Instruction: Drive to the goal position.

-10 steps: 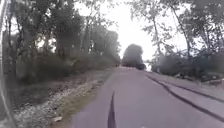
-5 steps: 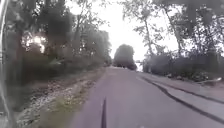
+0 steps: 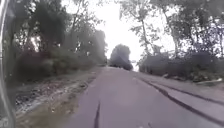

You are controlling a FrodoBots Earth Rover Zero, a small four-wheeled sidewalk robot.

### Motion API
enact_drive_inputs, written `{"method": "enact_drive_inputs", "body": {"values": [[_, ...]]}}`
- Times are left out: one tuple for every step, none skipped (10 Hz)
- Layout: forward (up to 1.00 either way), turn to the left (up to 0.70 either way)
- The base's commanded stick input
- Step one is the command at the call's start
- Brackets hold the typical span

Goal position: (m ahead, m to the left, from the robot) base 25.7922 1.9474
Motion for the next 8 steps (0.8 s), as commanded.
{"method": "enact_drive_inputs", "body": {"values": [[0.7, 0.01], [0.7, 0.01], [0.7, 0.01], [0.7, 0.01], [0.7, 0.01], [0.7, 0.01], [0.7, -0.18], [0.7, -0.31]]}}
